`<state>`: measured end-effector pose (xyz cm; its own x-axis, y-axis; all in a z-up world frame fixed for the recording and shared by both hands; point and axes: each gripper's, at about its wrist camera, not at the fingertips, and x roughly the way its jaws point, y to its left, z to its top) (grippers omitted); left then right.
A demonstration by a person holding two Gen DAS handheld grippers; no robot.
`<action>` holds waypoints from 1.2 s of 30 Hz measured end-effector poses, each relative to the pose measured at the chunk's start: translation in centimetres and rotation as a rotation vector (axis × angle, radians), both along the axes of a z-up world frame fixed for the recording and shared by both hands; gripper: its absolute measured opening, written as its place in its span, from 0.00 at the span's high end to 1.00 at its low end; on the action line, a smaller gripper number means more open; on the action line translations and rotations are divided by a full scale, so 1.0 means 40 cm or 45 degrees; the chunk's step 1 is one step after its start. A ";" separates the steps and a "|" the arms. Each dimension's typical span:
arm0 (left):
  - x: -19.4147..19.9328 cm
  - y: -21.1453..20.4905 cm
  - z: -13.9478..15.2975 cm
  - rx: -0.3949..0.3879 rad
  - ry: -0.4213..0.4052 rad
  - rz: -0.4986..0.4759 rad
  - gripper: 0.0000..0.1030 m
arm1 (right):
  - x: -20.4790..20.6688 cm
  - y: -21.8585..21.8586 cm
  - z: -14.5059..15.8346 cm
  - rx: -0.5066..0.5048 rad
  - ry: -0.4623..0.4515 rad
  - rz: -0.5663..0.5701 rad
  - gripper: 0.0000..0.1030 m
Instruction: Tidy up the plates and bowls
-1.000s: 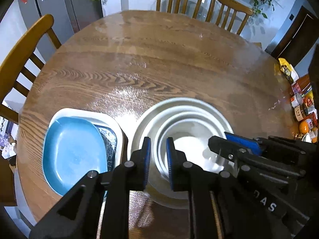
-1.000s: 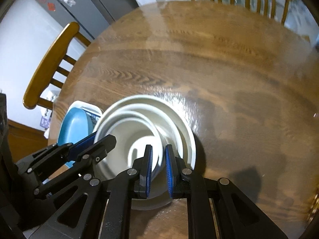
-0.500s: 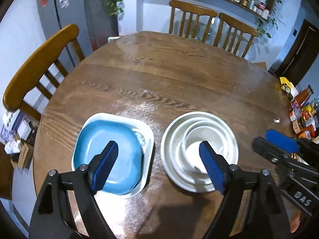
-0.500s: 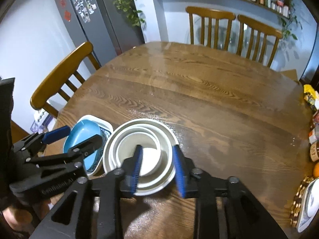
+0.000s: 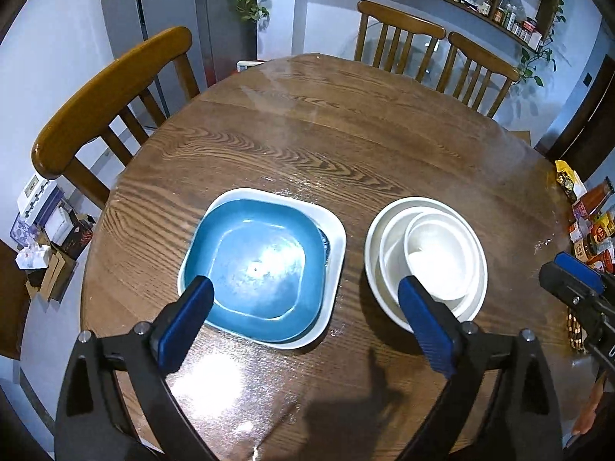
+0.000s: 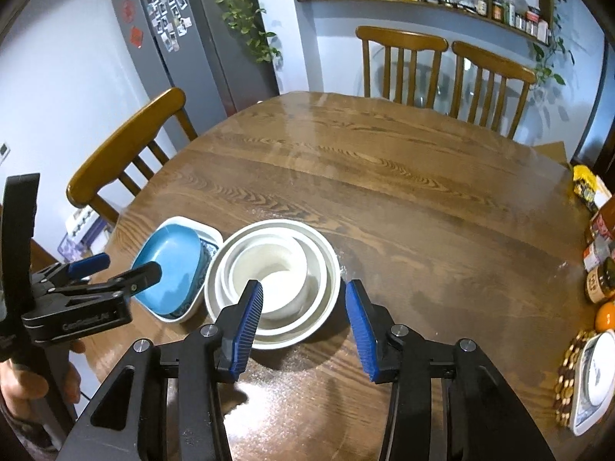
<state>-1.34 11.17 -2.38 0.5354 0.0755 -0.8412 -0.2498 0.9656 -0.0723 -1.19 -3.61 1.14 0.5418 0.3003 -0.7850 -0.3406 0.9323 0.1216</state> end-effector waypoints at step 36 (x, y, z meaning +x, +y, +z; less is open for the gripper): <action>0.178 0.053 -0.111 -0.264 0.219 -0.265 0.53 | 0.078 -0.119 -0.198 0.379 0.306 -0.453 0.56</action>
